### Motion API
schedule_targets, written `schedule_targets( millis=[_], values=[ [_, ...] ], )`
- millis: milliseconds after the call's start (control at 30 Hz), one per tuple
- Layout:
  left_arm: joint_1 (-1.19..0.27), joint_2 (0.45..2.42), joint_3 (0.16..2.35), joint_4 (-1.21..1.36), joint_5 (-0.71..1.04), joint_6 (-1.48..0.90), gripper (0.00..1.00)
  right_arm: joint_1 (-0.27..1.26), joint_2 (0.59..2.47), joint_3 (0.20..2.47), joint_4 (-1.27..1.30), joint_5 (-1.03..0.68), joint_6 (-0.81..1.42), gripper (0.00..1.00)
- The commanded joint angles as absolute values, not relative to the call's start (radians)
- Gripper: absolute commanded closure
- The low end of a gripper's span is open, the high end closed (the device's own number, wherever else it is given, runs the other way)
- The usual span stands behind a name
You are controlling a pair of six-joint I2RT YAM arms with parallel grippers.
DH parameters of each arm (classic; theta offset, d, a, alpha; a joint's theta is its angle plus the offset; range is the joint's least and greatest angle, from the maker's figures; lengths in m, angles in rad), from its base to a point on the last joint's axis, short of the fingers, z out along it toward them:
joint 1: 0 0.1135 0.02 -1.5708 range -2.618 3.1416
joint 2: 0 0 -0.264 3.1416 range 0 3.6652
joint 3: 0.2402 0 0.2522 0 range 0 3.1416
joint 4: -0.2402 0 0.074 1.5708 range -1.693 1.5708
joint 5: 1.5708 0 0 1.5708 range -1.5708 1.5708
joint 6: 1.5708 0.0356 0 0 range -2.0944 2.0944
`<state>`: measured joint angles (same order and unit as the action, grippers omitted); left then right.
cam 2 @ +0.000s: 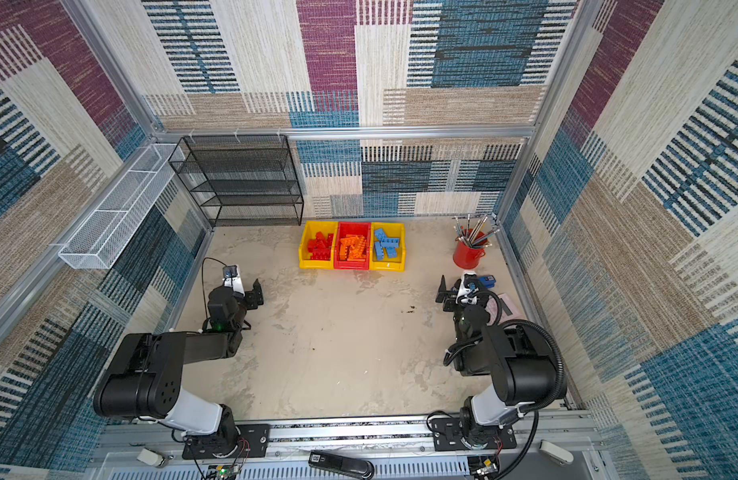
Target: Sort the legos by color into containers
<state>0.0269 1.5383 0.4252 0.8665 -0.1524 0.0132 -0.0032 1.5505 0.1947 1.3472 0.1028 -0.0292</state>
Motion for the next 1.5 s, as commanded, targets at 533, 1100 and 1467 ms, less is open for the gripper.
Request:
schedule_targets(
  millis=[533, 1100, 1467],
  values=[
    [0.041, 1.538, 0.421, 0.829, -0.031, -0.021, 0.0, -0.016, 1.547, 0.188, 1.362, 0.013, -0.002, 0.01],
    [0.04, 1.539, 0.422, 0.828, -0.032, -0.02, 0.0, -0.015, 1.547, 0.188, 1.363, 0.014, -0.002, 0.01],
    [0.04, 1.539, 0.423, 0.826, -0.032, -0.021, 0.0, -0.015, 1.548, 0.188, 1.361, 0.012, -0.002, 0.01]
  ],
)
